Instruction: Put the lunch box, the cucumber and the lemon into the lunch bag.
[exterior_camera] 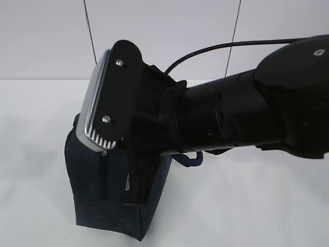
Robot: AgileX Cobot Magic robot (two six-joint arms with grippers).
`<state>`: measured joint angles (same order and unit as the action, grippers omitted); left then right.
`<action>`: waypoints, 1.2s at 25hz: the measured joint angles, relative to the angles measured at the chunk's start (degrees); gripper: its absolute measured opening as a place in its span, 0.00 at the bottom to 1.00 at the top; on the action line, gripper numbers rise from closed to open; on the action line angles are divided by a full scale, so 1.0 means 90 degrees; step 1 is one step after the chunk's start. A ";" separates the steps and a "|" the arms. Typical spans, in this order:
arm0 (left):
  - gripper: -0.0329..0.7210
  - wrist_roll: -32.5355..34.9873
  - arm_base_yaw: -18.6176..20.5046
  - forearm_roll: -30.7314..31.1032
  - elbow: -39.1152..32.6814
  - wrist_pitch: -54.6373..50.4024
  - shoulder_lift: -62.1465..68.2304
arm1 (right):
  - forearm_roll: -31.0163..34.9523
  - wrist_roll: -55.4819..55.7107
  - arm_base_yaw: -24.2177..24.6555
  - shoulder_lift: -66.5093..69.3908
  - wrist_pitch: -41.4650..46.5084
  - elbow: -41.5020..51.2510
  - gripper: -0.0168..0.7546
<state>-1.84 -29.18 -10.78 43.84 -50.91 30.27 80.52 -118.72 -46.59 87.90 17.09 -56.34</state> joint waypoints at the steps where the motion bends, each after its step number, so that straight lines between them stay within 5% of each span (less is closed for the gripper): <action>1: 0.62 0.0000 0.0000 -0.0046 -0.0064 0.0074 0.0049 | 0.0030 -0.0050 0.0000 0.0000 -0.0027 -0.0012 0.03; 18: 0.62 0.0011 0.0000 -0.0304 -0.0922 0.1728 0.0324 | 0.0784 -0.0341 0.0000 0.0024 -0.0116 -0.0341 0.03; 30: 0.65 0.0036 0.0000 -0.0316 -0.1067 0.2885 0.1907 | 0.0895 -0.0341 0.0000 0.0196 -0.0116 -0.0341 0.03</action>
<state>-1.52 -29.18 -13.62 34.24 -24.95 47.43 88.57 -121.79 -46.59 89.66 16.05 -59.41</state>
